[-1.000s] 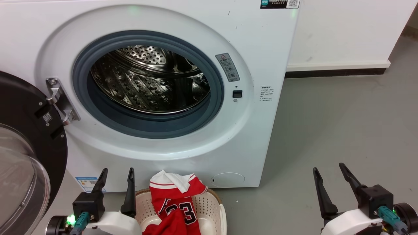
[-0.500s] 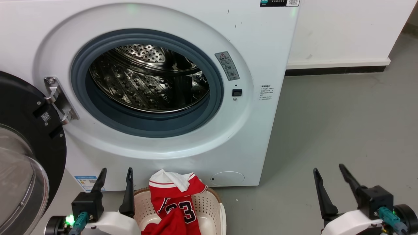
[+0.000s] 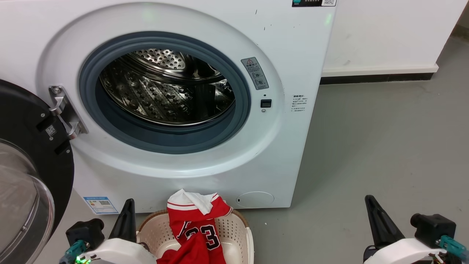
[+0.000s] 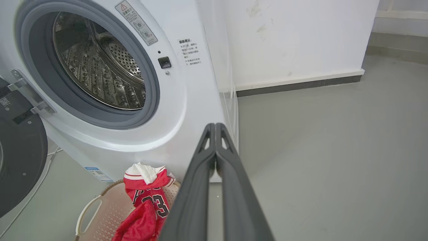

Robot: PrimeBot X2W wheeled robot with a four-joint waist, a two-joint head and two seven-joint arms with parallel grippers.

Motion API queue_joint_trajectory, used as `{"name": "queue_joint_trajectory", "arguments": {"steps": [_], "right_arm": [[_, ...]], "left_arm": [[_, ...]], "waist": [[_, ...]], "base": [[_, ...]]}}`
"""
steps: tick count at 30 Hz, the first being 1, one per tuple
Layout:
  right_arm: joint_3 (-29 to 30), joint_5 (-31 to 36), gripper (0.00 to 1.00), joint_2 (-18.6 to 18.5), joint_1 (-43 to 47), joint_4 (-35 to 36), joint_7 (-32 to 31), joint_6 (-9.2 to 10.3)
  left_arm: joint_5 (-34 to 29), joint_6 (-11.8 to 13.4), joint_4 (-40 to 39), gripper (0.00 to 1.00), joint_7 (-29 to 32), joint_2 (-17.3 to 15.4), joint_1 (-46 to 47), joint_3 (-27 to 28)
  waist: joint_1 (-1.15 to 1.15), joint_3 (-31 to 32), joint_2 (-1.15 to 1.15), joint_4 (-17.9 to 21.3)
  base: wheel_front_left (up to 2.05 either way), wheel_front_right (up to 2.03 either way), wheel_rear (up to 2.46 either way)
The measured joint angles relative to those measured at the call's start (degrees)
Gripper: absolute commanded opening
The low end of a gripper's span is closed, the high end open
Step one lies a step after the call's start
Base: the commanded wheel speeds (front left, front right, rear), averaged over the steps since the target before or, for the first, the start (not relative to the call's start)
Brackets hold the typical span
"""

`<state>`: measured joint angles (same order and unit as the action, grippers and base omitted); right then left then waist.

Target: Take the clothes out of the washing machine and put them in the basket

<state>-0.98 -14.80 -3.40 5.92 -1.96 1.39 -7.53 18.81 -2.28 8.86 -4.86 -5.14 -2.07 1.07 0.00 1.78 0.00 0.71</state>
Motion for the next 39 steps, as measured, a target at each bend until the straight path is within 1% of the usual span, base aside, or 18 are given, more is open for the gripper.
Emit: {"name": "queue_joint_trajectory", "arguments": {"steps": [10, 20, 39], "right_arm": [[0.1, -11.5, 0.0, -0.4, -1.3, -1.7, -0.5, 0.01], [0.4, -21.6, 0.0, -0.8, -2.7, -3.2, -0.9, 0.01], [1.3, -37.7, 0.0, -1.2, -5.0, -5.5, -1.9, 0.02]], "left_arm": [[10.3, -0.7, 0.5, 0.0, 1.3, 0.3, 0.5, 0.7], [19.4, -1.3, 1.0, 0.0, 2.7, 0.4, 1.5, 1.2], [34.2, -2.3, 2.3, 0.0, 5.1, 0.9, 3.5, 2.4]], "waist": [[0.0, -0.2, 0.0, -0.1], [0.0, -0.3, 0.0, -0.1], [0.0, -0.7, 0.0, -0.2]], "base": [[0.0, 0.0, 0.0], [0.0, 0.0, 0.0], [0.0, 0.0, 0.0]]}}
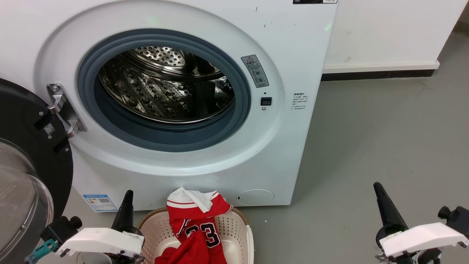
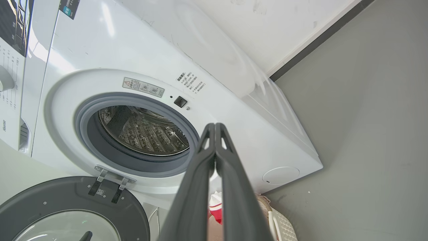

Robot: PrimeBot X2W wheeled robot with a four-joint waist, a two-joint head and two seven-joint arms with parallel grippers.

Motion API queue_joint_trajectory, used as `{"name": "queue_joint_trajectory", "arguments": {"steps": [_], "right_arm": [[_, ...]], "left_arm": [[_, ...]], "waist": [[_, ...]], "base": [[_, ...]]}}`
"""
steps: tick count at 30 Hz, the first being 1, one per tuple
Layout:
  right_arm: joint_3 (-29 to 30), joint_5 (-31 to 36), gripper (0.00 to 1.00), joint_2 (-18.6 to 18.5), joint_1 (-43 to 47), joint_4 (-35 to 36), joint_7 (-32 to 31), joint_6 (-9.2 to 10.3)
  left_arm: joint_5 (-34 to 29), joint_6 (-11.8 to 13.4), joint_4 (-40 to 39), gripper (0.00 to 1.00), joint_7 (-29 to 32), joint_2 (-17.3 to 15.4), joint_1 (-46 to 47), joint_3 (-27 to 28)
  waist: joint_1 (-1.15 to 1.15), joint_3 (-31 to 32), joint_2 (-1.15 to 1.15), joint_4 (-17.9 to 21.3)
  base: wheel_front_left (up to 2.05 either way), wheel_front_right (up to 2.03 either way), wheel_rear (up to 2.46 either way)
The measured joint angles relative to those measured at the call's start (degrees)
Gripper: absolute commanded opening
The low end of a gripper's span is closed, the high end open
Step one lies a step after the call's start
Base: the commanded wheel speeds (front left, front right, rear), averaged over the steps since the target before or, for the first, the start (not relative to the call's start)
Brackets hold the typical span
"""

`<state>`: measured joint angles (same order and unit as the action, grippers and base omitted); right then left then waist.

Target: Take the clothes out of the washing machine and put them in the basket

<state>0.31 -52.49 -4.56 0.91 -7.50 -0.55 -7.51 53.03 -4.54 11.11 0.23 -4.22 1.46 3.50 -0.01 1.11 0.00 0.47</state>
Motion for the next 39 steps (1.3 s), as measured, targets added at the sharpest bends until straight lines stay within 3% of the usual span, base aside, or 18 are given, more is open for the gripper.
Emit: {"name": "queue_joint_trajectory", "arguments": {"steps": [39], "right_arm": [[2.1, -24.8, 0.0, -0.2, -3.8, -3.8, -2.3, 0.0]], "left_arm": [[23.2, -1.6, 1.7, 0.0, 3.7, 0.9, 2.5, 1.8]], "waist": [[0.0, -0.7, 0.0, -0.2]], "base": [[0.0, 0.0, 0.0]]}}
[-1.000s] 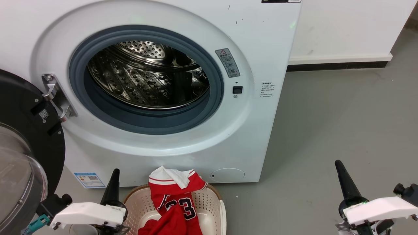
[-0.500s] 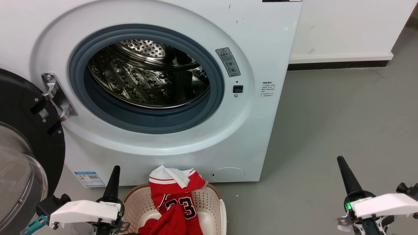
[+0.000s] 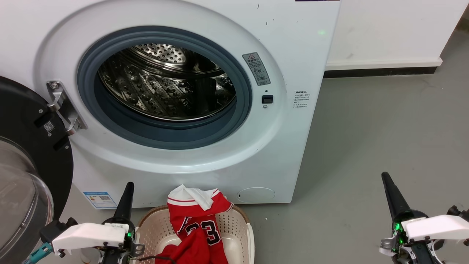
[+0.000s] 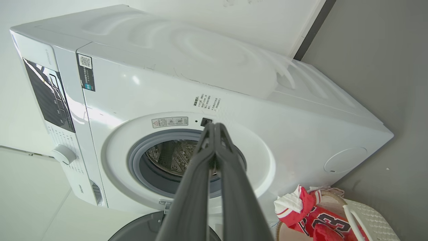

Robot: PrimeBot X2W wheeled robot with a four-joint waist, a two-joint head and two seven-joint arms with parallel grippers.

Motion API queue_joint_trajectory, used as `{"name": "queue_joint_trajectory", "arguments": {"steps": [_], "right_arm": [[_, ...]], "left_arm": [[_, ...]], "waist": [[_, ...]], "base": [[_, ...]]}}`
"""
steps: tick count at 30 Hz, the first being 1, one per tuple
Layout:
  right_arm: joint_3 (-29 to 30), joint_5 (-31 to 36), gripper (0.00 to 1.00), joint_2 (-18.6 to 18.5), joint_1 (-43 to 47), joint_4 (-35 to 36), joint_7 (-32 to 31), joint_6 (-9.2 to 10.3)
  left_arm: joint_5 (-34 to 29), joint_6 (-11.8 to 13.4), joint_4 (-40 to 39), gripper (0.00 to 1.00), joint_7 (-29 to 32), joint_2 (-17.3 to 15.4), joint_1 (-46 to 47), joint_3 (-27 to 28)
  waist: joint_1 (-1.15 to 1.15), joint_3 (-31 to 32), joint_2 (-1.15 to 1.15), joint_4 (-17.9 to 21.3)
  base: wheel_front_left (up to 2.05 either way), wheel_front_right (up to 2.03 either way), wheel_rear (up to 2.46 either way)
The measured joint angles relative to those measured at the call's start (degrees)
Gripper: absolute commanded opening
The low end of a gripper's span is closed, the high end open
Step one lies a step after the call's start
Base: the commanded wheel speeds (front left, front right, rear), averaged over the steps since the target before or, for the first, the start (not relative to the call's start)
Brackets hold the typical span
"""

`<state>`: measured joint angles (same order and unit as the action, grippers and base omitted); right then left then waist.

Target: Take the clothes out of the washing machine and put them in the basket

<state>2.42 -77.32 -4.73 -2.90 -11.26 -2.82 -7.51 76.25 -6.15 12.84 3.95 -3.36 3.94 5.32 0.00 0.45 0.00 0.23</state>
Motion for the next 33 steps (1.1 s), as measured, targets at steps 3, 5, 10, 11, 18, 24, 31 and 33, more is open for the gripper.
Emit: {"name": "queue_joint_trajectory", "arguments": {"steps": [3, 5, 10, 11, 18, 24, 31, 33], "right_arm": [[0.2, -1.6, 0.0, 0.0, -0.5, -0.2, -0.2, 0.0], [0.3, -2.6, 0.0, 0.0, -0.6, -0.3, -0.3, 0.0], [0.5, -5.1, 0.0, 0.0, -0.7, -0.7, -0.5, 0.0], [0.6, -5.6, 0.0, 0.0, -0.7, -0.8, -0.5, 0.0], [0.9, -8.8, 0.0, 0.0, -1.6, -1.4, -0.9, 0.0], [1.2, -11.4, 0.0, 0.1, -1.8, -1.8, -1.3, 0.0], [1.6, -14.4, 0.0, 0.1, -2.1, -2.2, -1.6, 0.0], [1.7, -15.2, 0.0, 0.2, -2.5, -2.4, -1.7, 0.01]], "left_arm": [[1.5, -0.3, 0.1, 0.0, 0.3, 0.0, 0.1, 0.1], [2.4, -0.3, 0.2, 0.0, 0.4, 0.1, 0.2, 0.2], [4.8, -0.4, 0.4, 0.0, 0.8, 0.1, 0.7, 0.4], [5.3, -0.4, 0.4, 0.0, 0.9, 0.1, 0.9, 0.4], [8.4, -0.7, 0.6, 0.0, 1.4, 0.2, 1.1, 0.6], [11.0, -0.9, 0.8, 0.0, 1.8, 0.3, 1.3, 0.8], [13.8, -1.0, 1.1, 0.0, 2.2, 0.4, 1.7, 1.0], [14.6, -1.2, 1.1, 0.0, 2.4, 0.4, 2.0, 1.0]], "waist": [[0.0, -0.1, 0.0, 0.0], [0.0, -0.1, 0.0, 0.0], [0.0, -0.2, 0.0, -0.1], [0.0, -0.2, 0.0, -0.1], [0.0, -0.3, 0.0, -0.1], [0.0, -0.4, 0.0, -0.1], [0.0, -0.5, 0.0, -0.2], [0.0, -0.6, 0.0, -0.2]], "base": [[0.0, 0.0, 0.0], [0.0, 0.0, 0.0], [0.0, 0.0, 0.0], [0.0, 0.0, 0.0], [0.0, 0.0, 0.0], [0.0, 0.0, 0.0], [0.0, 0.0, 0.0], [0.0, 0.0, 0.0]]}}
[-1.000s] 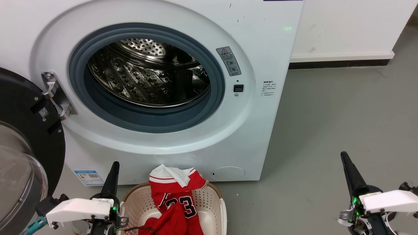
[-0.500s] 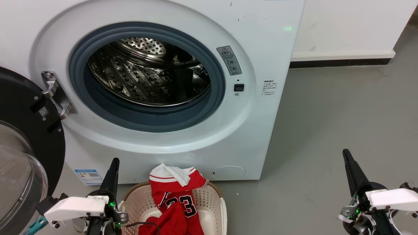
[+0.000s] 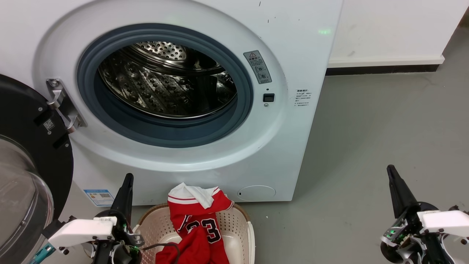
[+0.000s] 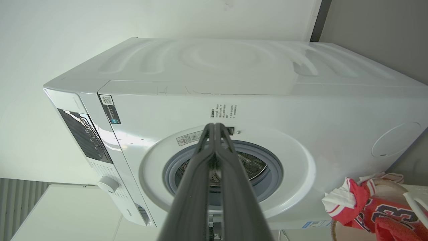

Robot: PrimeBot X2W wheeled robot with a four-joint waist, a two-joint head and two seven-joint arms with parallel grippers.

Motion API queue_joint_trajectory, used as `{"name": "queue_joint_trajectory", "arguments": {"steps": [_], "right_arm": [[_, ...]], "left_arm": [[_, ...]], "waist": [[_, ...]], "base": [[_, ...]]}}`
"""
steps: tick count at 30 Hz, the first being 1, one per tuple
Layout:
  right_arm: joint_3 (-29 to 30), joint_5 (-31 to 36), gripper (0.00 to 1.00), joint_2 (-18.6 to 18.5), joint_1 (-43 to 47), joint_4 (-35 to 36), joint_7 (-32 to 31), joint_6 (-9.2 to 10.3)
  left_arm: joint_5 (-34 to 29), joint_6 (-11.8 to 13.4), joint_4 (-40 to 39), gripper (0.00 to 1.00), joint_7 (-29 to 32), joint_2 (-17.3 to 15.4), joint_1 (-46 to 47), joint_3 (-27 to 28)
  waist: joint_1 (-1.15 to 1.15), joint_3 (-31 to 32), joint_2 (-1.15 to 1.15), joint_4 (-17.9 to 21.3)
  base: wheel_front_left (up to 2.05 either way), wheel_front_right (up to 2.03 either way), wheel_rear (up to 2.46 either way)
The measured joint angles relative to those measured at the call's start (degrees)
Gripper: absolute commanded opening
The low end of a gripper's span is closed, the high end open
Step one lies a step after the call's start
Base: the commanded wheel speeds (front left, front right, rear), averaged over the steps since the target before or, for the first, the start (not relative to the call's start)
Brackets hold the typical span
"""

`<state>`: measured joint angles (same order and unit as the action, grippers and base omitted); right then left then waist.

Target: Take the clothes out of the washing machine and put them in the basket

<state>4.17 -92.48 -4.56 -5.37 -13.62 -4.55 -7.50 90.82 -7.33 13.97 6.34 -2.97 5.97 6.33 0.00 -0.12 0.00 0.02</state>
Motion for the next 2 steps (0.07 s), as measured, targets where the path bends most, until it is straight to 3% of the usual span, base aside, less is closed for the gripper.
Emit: {"name": "queue_joint_trajectory", "arguments": {"steps": [2], "right_arm": [[0.1, -0.9, 0.0, 0.0, -0.3, -0.1, 0.0, 0.0]], "left_arm": [[0.8, -0.1, 0.1, 0.0, 0.1, 0.0, 0.1, 0.1]], "waist": [[0.0, 0.0, 0.0, 0.0]], "base": [[0.0, 0.0, 0.0]]}}
